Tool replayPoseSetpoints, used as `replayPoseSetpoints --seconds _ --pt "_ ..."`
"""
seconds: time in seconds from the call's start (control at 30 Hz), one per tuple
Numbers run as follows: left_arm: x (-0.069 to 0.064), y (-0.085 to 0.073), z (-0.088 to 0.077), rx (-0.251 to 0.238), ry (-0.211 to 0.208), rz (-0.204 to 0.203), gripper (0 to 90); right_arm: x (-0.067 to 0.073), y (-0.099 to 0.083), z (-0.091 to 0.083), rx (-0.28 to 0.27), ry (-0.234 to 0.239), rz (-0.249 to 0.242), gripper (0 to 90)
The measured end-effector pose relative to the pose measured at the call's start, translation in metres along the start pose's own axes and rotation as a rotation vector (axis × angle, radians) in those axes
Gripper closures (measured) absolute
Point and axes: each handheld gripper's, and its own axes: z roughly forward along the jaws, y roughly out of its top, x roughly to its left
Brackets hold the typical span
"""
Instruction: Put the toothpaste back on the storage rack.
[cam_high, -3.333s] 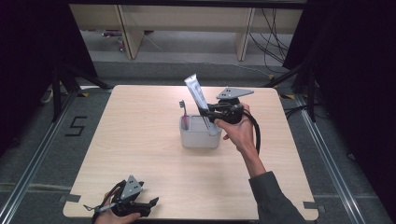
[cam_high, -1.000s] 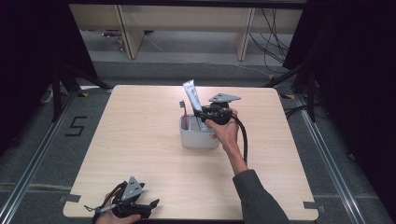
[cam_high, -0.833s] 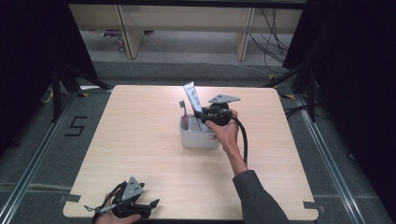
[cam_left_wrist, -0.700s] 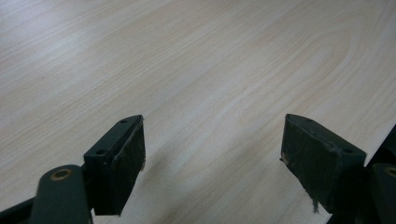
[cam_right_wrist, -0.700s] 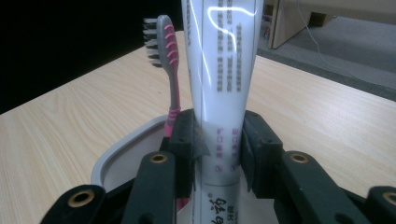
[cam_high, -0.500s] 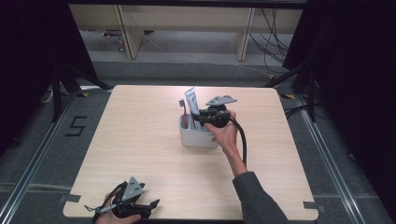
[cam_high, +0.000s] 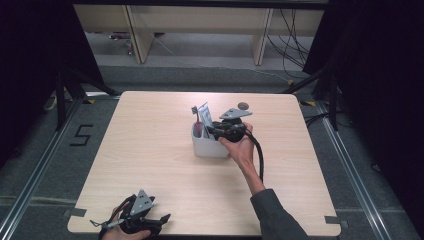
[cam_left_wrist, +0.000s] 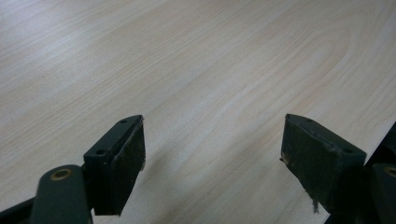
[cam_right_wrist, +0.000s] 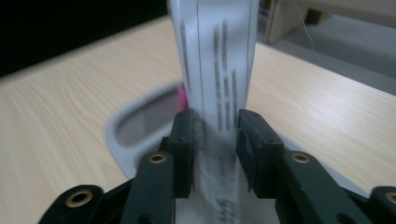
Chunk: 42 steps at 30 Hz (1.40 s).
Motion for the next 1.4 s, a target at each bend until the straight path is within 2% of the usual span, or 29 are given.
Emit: replayPoseSetpoints --seconds 0.03,0.1,0.13,0.17,0.2,0.3,0.33,0.43,0.47,0.57,0.67,0.7,0.73,0.77,0.8,0.87,0.9,0.93,0.97,1.0,1.03,1.1,1.17,1.2,1.23,1.3,1.33,1.37,1.4 --pt "0.001 0.0 -0.001 0.01 0.001 0.01 21.5 0.002 0.002 -0.004 0.001 -0.004 0.036 61.5" --pt "0.0 0.0 0.0 0.001 0.0 0.001 21.5 0.001 0.006 -0.01 0.014 -0.025 -0.013 60.3" --pt "0.0 0.0 0.0 0.001 0.0 0.001 21.5 0.004 0.008 -0.014 0.024 -0.035 -0.011 59.6" --pt "0.001 0.0 -0.001 0.016 0.006 0.019 21.5 0.004 0.009 -0.016 0.024 -0.029 -0.011 58.5" --pt "0.001 0.0 -0.001 0.012 0.003 0.014 21.5 0.004 0.01 -0.019 0.026 -0.033 -0.038 57.4" --pt "0.001 0.0 -0.001 0.014 0.005 0.014 21.5 0.007 0.008 -0.023 0.032 -0.02 -0.003 56.2" --pt "0.001 0.0 -0.001 0.013 0.005 0.014 21.5 0.006 0.007 -0.024 0.026 -0.011 -0.022 55.8" --pt "0.002 0.0 -0.001 0.018 0.007 0.017 21.5 0.005 0.005 -0.027 0.021 0.0 -0.008 54.5" --pt "0.001 0.0 -0.001 0.017 0.006 0.016 21.5 0.004 0.005 -0.028 0.02 0.001 -0.029 54.4" --pt "0.002 0.0 -0.001 0.019 0.007 0.02 21.5 0.005 0.004 -0.032 0.013 0.0 -0.002 54.2" --pt "0.002 0.0 -0.001 0.022 0.004 0.021 21.4 0.004 0.003 -0.036 0.013 0.015 -0.018 52.8" --pt "0.002 0.0 -0.001 0.022 0.005 0.021 21.4 0.005 0.003 -0.038 0.017 0.01 0.012 52.4" --pt "0.002 0.0 -0.001 0.022 0.005 0.021 21.5 0.004 0.003 -0.039 0.003 0.02 -0.007 51.9" --pt "0.002 0.0 -0.001 0.022 0.004 0.022 21.5 0.006 0.002 -0.041 0.01 0.014 0.016 51.4" --pt "0.002 0.0 -0.001 0.022 0.004 0.021 21.4 0.004 0.002 -0.042 -0.003 0.011 -0.016 50.7" --pt "0.002 0.0 -0.001 0.022 0.005 0.021 21.4 0.006 0.0 -0.045 -0.008 0.02 0.012 49.6" --pt "0.002 0.0 -0.001 0.022 0.006 0.02 21.5 0.005 0.0 -0.047 -0.001 0.023 0.01 49.4" --pt "0.002 0.0 -0.001 0.021 0.007 0.019 21.4 0.004 -0.001 -0.049 -0.011 0.02 -0.015 49.0" --pt "0.001 0.0 0.0 0.014 0.006 0.011 21.4 0.006 -0.002 -0.052 -0.005 0.019 0.019 48.2" --pt "0.001 0.0 0.0 0.011 0.007 0.007 21.4 0.006 -0.003 -0.053 -0.005 0.02 0.018 47.8" --pt "0.002 0.0 -0.001 0.019 0.007 0.015 21.4 0.005 -0.003 -0.053 -0.018 0.033 -0.004 47.6" --pt "0.001 0.0 0.0 0.01 0.008 0.004 21.4 0.006 -0.005 -0.058 -0.012 0.024 0.025 47.6" --pt "0.001 0.0 0.0 0.011 0.008 0.005 21.4 0.005 -0.006 -0.059 -0.019 0.036 0.007 46.7" --pt "0.001 0.0 0.0 0.011 0.008 0.005 21.4 0.006 -0.007 -0.061 -0.016 0.022 0.007 46.1" --pt "0.001 0.0 0.0 0.011 0.008 0.005 21.4 0.006 -0.007 -0.061 -0.015 0.036 0.0 46.0" --pt "0.001 -0.001 0.0 0.007 0.01 0.001 21.4 0.009 -0.009 -0.064 -0.011 0.036 0.03 45.6" --pt "0.002 -0.001 0.0 0.01 0.009 0.005 21.4 0.009 -0.01 -0.064 -0.022 0.036 0.017 45.1" --pt "0.002 -0.001 -0.001 0.016 0.01 0.011 21.4 0.011 -0.011 -0.065 -0.018 0.041 0.033 44.7" --pt "0.002 0.0 -0.001 0.018 0.009 0.015 21.4 0.011 -0.012 -0.066 -0.02 0.028 0.018 43.8"
